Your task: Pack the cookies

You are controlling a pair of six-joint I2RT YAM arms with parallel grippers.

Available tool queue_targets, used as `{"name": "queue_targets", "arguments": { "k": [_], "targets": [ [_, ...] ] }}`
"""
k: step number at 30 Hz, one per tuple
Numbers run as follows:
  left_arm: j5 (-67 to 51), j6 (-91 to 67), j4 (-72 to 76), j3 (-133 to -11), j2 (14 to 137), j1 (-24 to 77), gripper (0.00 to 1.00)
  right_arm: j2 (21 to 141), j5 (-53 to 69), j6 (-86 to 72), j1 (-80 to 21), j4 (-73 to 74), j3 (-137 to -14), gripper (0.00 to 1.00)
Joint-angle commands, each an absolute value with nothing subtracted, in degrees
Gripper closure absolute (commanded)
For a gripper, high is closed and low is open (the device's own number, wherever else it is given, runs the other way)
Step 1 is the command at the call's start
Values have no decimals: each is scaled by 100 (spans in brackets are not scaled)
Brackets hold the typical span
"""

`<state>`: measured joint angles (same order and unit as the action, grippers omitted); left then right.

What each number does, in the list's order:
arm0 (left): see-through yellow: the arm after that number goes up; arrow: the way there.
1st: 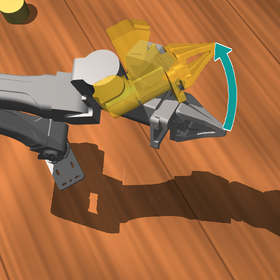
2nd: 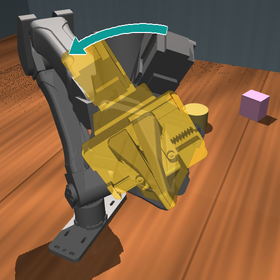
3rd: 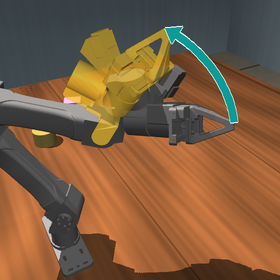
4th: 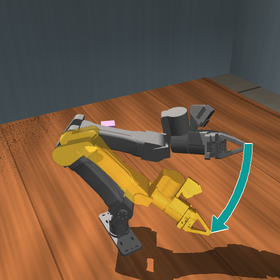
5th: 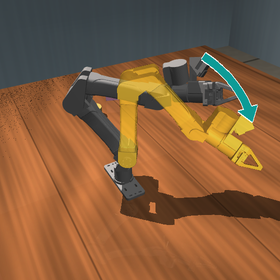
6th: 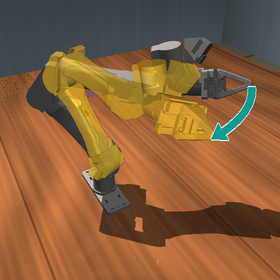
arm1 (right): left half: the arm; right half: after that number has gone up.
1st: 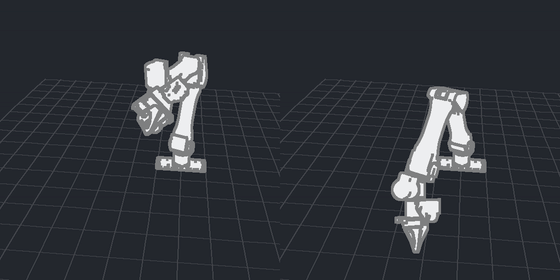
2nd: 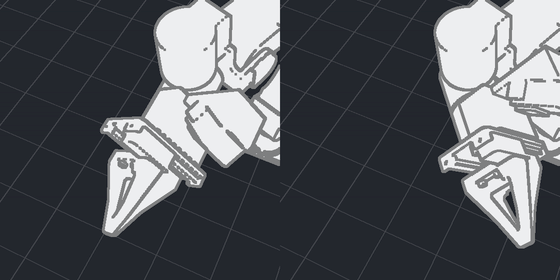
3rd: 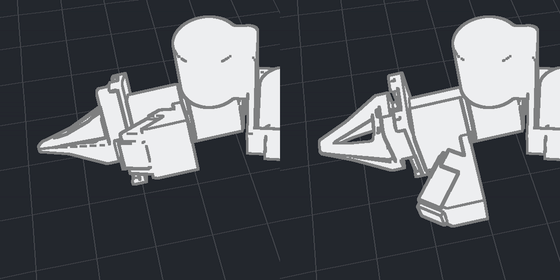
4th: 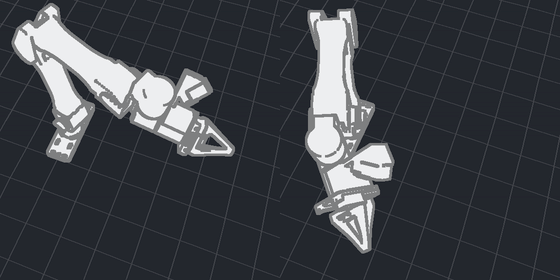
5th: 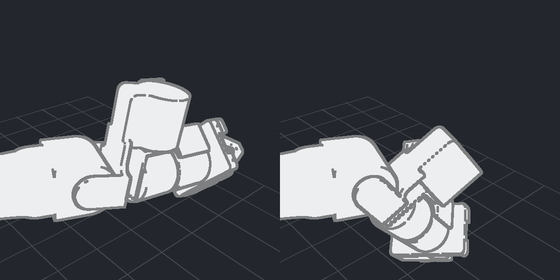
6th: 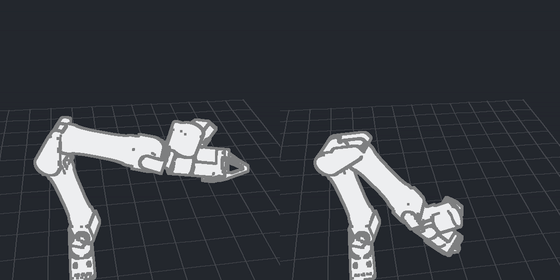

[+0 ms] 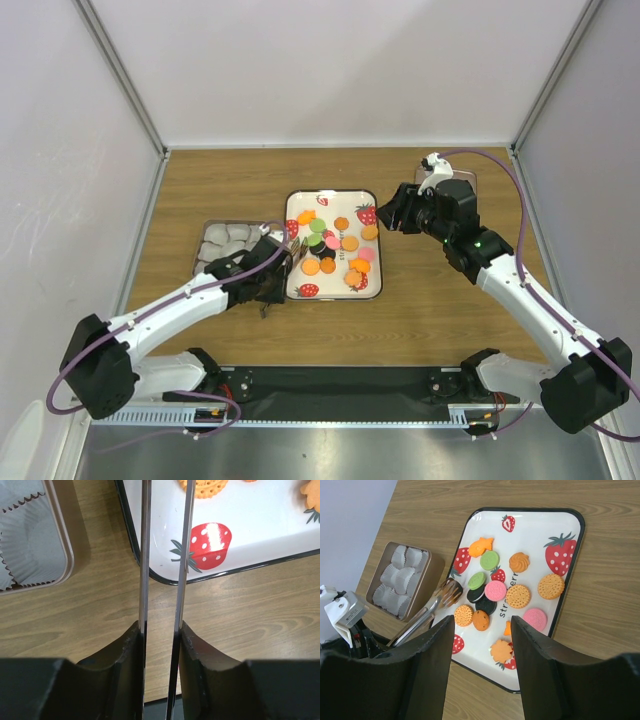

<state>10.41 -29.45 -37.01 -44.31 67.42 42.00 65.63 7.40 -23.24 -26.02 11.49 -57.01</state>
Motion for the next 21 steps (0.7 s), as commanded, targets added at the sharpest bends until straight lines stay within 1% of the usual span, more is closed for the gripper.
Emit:
{"name": "queue_targets", "arguments": {
  "k": [1,14,21],
  "targets": [
    [1160,-2821,-3718,-4737,6565,4245,64,6513,756,-2232,-2584,993,-5687,46],
    [1204,-2733,-3771,-4816,6592,4236,65,6513,712,-2215,-2575,1002,-5669,46],
    [1204,-2707,-3735,-4755,6680,4236,63,6513,721,-2215,-2575,1002,-5669,46]
  ]
}}
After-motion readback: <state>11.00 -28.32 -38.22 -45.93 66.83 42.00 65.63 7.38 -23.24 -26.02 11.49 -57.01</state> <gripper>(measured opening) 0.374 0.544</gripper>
